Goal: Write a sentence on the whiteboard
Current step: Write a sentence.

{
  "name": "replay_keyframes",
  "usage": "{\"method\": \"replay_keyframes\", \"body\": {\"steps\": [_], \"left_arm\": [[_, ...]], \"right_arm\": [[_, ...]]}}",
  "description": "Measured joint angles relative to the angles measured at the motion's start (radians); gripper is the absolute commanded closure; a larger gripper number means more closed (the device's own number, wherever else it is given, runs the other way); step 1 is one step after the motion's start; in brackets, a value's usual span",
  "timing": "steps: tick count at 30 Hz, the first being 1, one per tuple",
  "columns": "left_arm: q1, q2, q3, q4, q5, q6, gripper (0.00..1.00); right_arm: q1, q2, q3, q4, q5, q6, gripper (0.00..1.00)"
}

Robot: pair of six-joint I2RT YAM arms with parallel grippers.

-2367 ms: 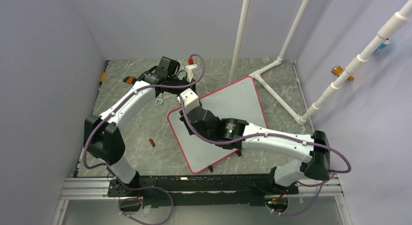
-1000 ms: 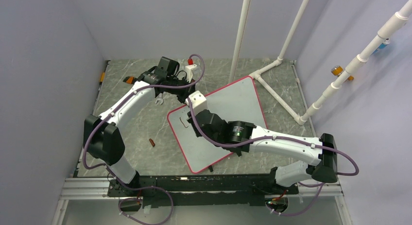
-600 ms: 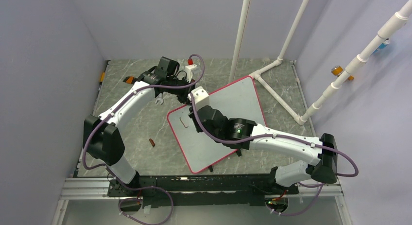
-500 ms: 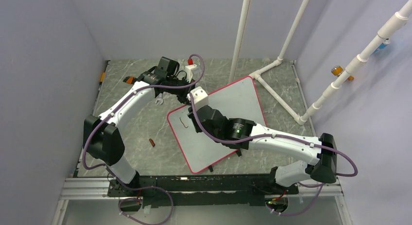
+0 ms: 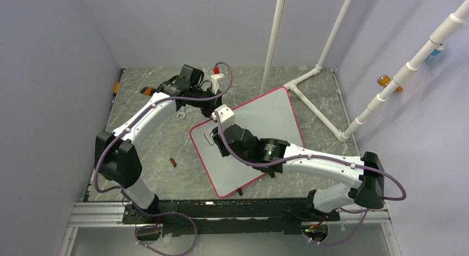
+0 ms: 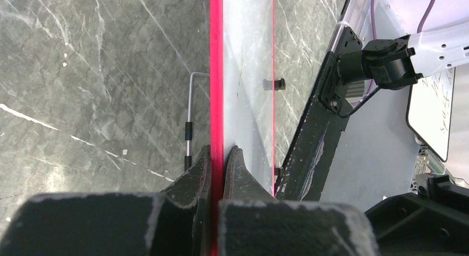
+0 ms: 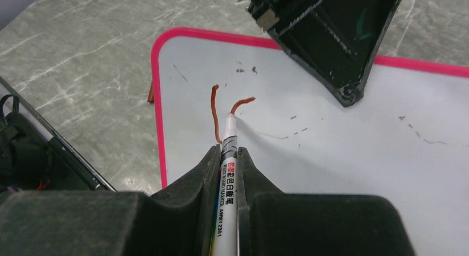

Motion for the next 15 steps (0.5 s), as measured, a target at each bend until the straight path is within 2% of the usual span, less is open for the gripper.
{"method": "replay_keyframes", "body": {"steps": [15], "left_arm": [[0.0,0.0,0.0,0.0,0.0,0.001,1.0]], "right_arm": [[0.005,-0.047,-0.067,-0.011,0.02,0.055,1.0]]}}
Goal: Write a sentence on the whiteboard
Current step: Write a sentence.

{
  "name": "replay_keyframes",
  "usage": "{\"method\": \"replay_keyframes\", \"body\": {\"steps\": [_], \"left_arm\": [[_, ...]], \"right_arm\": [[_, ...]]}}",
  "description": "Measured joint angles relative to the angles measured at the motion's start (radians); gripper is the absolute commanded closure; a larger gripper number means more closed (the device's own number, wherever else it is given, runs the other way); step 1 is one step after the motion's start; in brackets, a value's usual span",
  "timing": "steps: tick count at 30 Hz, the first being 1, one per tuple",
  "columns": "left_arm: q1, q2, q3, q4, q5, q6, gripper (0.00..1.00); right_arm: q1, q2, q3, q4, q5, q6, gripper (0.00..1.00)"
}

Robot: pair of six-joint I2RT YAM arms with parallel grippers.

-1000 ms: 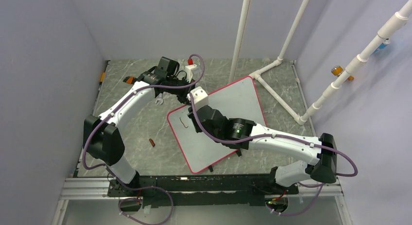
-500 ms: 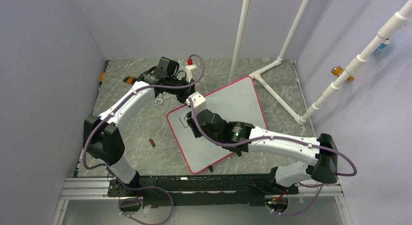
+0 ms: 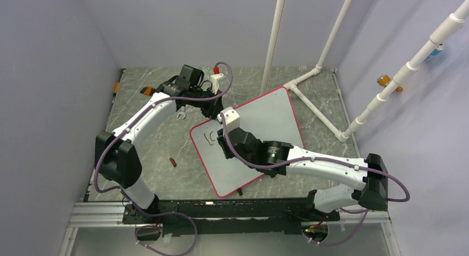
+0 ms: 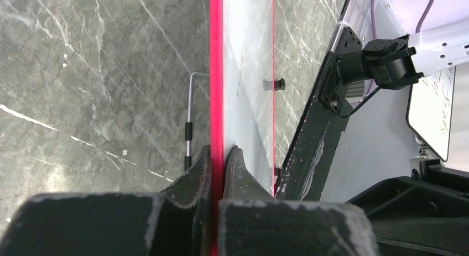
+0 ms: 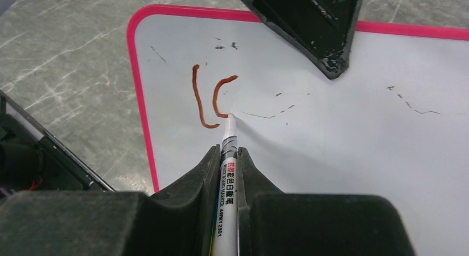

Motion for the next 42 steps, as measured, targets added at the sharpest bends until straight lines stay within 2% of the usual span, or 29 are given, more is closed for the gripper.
{"method": "replay_keyframes", "body": {"steps": [9,22,32,42], "left_arm": [[0.0,0.0,0.0,0.0,0.0,0.0,1.0],[0.0,0.0,0.0,0.0,0.0,0.0,1.0],[0.0,0.0,0.0,0.0,0.001,-0.002,1.0],[-0.003,-0.003,0.0,0.0,0.001,-0.004,1.0]], "right_arm": [[-0.014,0.013,0.044,-0.043,0.064,-0.011,1.0],[-0.02,0.064,0.12,-0.043,0.052,-0.051,1.0],[-0.022,0.057,0.114,-0.027,0.016,-0.054,1.0],[-0.036,-0.045,0.031,-0.004,0.014,-0.054,1.0]]}}
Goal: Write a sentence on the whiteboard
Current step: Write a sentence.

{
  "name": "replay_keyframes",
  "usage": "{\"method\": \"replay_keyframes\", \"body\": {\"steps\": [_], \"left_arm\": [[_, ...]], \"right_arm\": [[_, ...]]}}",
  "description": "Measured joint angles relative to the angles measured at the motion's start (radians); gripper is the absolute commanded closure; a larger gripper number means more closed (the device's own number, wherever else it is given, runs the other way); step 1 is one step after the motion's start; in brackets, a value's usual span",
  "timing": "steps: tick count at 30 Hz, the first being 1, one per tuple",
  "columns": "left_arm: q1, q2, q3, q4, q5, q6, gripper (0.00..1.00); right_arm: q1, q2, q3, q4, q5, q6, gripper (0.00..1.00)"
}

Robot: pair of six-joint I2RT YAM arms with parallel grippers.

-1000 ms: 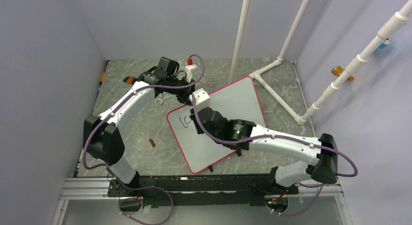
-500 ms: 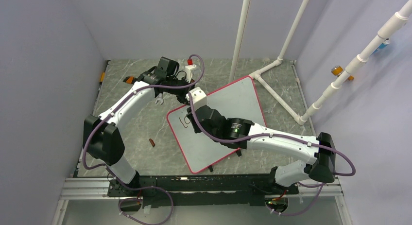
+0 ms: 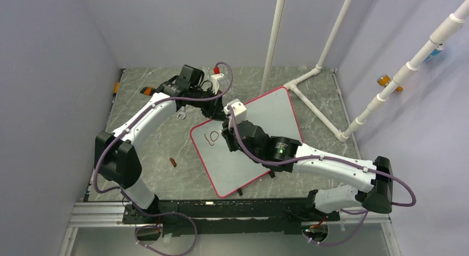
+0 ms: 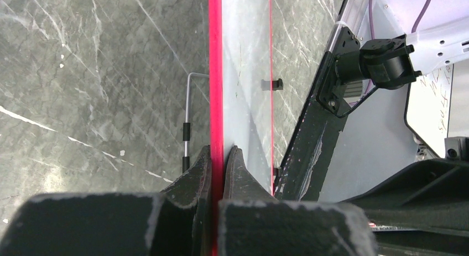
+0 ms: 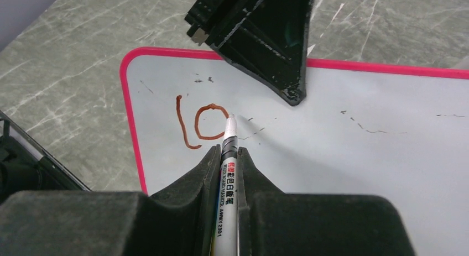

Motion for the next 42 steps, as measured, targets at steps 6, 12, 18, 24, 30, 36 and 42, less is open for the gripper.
{"method": "replay_keyframes", "body": {"steps": [6,12,18,24,30,36,42], "left_arm": [[0.0,0.0,0.0,0.0,0.0,0.0,1.0],[-0.001,0.0,0.0,0.0,0.0,0.0,1.0],[-0.002,0.0,0.0,0.0,-0.001,0.0,1.0],[-0.002,-0.001,0.0,0.0,-0.001,0.0,1.0],[-0.004,-0.004,0.0,0.0,-0.003,0.0,1.0],[-0.005,-0.004,0.0,0.0,-0.007,0.0,1.0],[-0.005,-0.004,0.0,0.0,-0.009,0.003,1.0]], "right_arm": [[-0.031,-0.01,-0.014,0.015,-0.001,0.0,1.0],[-0.043,-0.005,-0.014,0.019,-0.004,0.0,1.0],[-0.043,0.015,-0.013,0.026,-0.005,0.0,1.0],[-0.043,0.021,-0.005,0.032,-0.008,-0.001,1.0],[-0.043,0.037,0.019,0.034,-0.012,-0.011,1.0],[-0.043,0.039,0.02,0.034,-0.013,-0.012,1.0],[-0.043,0.026,-0.009,0.047,-0.013,-0.004,1.0]]}}
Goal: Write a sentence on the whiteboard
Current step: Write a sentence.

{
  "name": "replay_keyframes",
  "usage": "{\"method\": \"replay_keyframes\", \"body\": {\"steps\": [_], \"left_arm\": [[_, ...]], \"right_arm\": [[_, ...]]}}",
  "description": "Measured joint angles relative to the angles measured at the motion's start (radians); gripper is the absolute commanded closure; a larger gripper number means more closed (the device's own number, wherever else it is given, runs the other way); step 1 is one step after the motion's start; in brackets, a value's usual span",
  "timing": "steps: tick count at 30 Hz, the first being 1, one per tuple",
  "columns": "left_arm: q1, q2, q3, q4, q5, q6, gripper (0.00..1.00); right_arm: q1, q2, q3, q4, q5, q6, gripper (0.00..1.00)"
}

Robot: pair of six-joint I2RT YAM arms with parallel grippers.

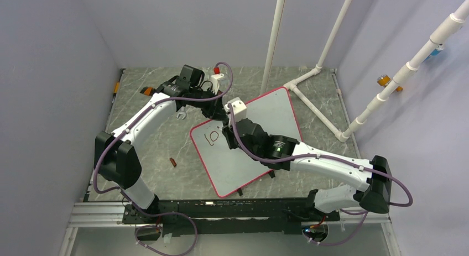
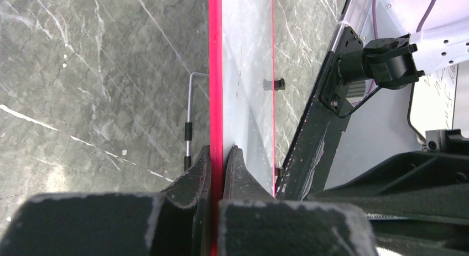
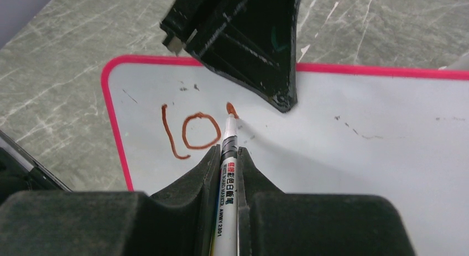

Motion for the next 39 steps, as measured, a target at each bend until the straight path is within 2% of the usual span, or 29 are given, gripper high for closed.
{"method": "replay_keyframes", "body": {"steps": [10,20,39], "left_arm": [[0.0,0.0,0.0,0.0,-0.003,0.001,1.0],[-0.004,0.0,0.0,0.0,-0.007,0.001,1.0],[-0.007,0.0,0.0,0.0,-0.015,0.004,1.0]], "right_arm": [[0.001,-0.079,-0.113,0.001,-0.006,0.047,1.0],[0.0,-0.083,-0.121,0.001,-0.005,0.064,1.0],[-0.058,-0.008,0.016,-0.037,0.02,0.017,1.0]]}}
